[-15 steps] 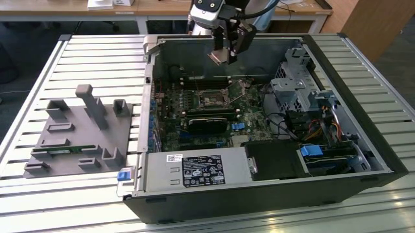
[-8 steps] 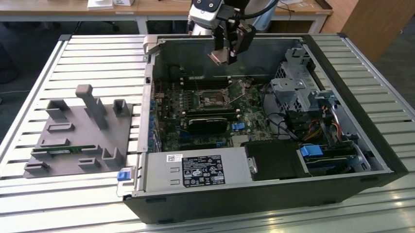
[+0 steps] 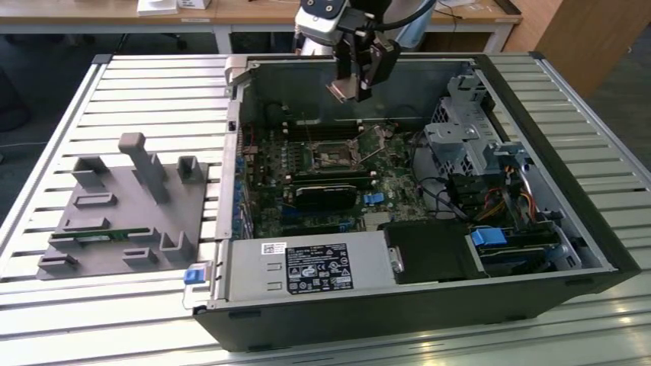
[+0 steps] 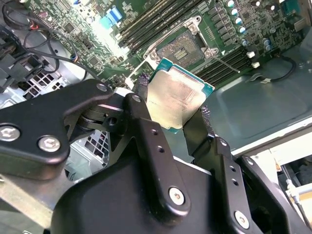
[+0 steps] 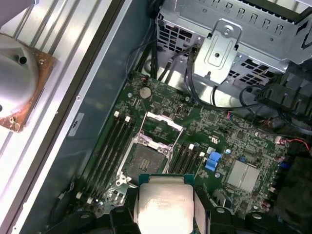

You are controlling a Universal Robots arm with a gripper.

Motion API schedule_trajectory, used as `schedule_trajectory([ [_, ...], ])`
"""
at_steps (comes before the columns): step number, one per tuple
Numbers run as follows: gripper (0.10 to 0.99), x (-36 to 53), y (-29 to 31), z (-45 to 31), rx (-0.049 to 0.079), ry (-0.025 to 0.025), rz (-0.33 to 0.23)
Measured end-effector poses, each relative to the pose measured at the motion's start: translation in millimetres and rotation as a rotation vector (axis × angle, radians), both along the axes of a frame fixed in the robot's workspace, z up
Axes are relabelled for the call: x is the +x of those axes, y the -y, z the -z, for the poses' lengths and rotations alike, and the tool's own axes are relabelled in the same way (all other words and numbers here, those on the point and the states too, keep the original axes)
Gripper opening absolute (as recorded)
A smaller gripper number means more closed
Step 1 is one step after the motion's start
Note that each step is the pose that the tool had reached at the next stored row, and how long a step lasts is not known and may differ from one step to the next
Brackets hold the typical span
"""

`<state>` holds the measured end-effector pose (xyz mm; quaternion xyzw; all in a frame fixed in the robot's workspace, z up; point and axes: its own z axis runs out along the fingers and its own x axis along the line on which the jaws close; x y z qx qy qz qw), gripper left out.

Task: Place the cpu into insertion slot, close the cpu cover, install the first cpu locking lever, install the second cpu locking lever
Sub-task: 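Place the cpu into insertion slot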

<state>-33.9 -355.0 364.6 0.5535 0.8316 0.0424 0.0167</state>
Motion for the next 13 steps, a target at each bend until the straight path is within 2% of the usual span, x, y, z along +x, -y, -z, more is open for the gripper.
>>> schedule_trajectory([
  [10, 0.541, 0.0, 0.0, 8.4, -0.003, 0.0, 0.009],
  [13, 0.541, 0.0, 0.0, 9.5, -0.002, 0.0, 0.03],
])
